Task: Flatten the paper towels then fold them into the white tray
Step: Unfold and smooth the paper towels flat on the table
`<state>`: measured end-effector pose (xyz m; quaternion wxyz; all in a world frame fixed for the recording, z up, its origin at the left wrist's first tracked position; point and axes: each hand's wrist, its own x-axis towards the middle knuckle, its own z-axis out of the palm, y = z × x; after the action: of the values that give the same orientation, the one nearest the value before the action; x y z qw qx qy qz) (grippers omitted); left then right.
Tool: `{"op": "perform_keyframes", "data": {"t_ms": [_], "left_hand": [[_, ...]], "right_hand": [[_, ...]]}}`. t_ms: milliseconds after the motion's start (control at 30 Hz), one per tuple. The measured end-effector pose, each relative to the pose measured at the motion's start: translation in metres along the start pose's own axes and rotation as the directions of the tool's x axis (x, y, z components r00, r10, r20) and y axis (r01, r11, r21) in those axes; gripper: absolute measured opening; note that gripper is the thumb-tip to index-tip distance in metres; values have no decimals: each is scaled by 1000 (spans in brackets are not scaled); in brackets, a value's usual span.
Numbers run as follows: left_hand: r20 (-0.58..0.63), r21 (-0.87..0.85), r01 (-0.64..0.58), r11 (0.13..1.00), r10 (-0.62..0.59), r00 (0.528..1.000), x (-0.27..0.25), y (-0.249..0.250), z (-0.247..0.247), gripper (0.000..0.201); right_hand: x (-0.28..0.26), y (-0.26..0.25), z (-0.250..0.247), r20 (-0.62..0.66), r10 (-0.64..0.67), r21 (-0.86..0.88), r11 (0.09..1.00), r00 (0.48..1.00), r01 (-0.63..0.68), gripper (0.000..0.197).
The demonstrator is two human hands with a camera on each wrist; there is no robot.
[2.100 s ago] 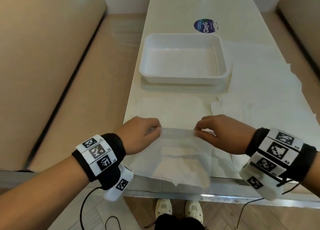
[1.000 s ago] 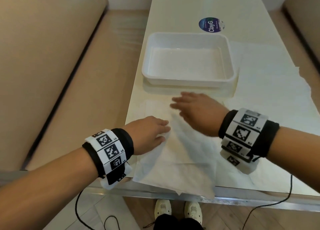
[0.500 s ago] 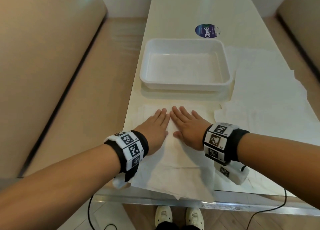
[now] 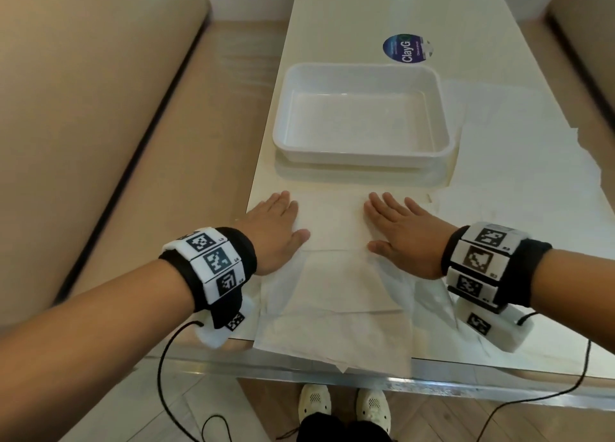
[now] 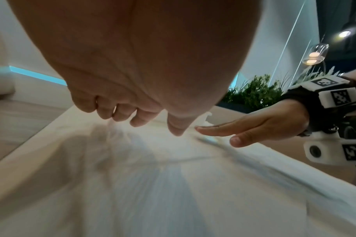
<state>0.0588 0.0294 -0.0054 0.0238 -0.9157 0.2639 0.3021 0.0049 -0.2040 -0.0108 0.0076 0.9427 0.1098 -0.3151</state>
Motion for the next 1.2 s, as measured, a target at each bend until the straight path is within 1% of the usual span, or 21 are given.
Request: {"op": "perform_keyframes", "data": {"t_ms": [67,133,200,267,467,533,600,667,733,767,800,833,900,967,1067,1200], "left_hand": [[-83,-4,-84,996,84,993,10,13,-9,63],[-96,0,-132,991,131,987,21,26,-12,64],[-40,33,-115,993,117,992,30,28,-6,69],[7,78,-96,992,96,995,33,21,2,72],[0,22,-125,992,125,992,26,-5,16,76],[-16,-8,-114,993,114,993,24,-9,18,79],[-57,-45,-103,994,100,993,17,-9,16,79],[-149,-48,-140,989,131,980,5,-5,14,74],[-260,-24,-219,975,205,943,-11,1,13,61],[-283,-14,-265,964,250,926,-19,5,12,54],[-273,-12,-302,953,287,918,-26,9,13,50],[-236,-18,-322,947,309,921,-30,12,15,48],[-139,-29,-320,947,313,939,-33,13,23,51],[-74,-14,-300,954,299,951,-32,11,32,58],[-63,12,-290,957,290,955,-32,8,43,60],[-73,25,-289,957,290,954,-35,13,48,48]], "right_hand": [[11,-15,-9,-50,-62,19,998,997,63,65],[24,-30,-11,-74,-96,26,995,993,98,64],[33,-35,-6,-62,-89,40,995,994,91,64],[36,-29,2,-59,-87,47,995,994,90,66],[26,4,14,-30,-124,18,992,992,124,70],[23,8,13,-22,-123,19,992,992,123,71],[22,8,11,-24,-112,24,993,993,113,72],[23,7,8,-32,-93,23,995,995,94,73],[24,5,6,-48,-72,28,997,996,74,73],[24,4,5,-62,-67,38,997,996,69,73],[23,3,4,-82,-69,47,996,994,73,74],[23,2,3,-105,-80,51,995,991,86,73],[22,0,2,-124,-123,28,992,985,127,70],[22,-2,1,-109,-162,-9,987,981,162,64],[22,0,0,-93,-170,-12,985,981,170,61],[24,4,1,-96,-165,-38,986,982,162,59]]}}
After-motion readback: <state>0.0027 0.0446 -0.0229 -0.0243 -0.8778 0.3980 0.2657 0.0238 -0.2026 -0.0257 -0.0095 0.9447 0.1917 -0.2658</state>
